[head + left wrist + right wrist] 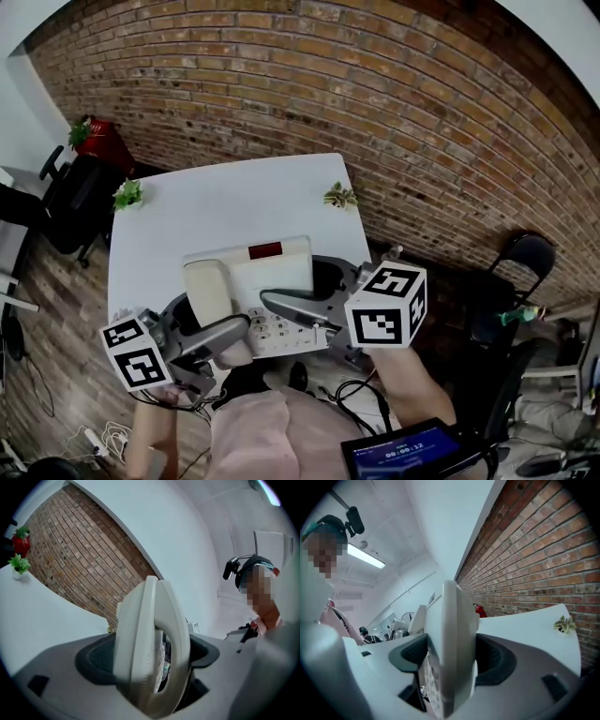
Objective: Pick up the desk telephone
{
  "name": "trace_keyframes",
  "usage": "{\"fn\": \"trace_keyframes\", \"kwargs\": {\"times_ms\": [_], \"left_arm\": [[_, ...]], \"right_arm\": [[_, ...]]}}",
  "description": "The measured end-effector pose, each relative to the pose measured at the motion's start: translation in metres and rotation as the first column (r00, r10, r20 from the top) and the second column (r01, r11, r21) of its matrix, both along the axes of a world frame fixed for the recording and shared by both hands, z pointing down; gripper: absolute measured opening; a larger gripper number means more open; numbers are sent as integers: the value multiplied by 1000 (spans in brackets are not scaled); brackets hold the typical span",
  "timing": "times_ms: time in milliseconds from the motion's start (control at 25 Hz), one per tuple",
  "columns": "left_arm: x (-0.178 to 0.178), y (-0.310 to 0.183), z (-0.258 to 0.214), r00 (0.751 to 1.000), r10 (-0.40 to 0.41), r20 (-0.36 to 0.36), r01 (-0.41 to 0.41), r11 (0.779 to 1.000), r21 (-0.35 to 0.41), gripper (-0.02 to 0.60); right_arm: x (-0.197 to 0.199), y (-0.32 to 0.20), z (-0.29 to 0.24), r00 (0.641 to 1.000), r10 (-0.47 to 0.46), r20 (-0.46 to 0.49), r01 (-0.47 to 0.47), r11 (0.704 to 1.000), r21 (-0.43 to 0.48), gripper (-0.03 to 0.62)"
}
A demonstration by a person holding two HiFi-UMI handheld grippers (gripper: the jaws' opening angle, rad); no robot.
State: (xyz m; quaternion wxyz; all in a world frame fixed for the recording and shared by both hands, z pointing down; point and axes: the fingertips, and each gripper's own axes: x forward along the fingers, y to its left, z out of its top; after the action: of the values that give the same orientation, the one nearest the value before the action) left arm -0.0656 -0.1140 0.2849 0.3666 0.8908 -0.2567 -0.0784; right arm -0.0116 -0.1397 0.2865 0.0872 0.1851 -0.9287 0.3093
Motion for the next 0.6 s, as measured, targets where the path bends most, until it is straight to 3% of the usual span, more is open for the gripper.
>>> {"fn": "trace_keyframes", "kwargs": {"times_ms": [600], "left_arm": [[15,16,-18,1000,-2,21,2,1000,19,443]], "right_arm": [[16,16,-18,1000,4,30,-5,1000,27,305]]}}
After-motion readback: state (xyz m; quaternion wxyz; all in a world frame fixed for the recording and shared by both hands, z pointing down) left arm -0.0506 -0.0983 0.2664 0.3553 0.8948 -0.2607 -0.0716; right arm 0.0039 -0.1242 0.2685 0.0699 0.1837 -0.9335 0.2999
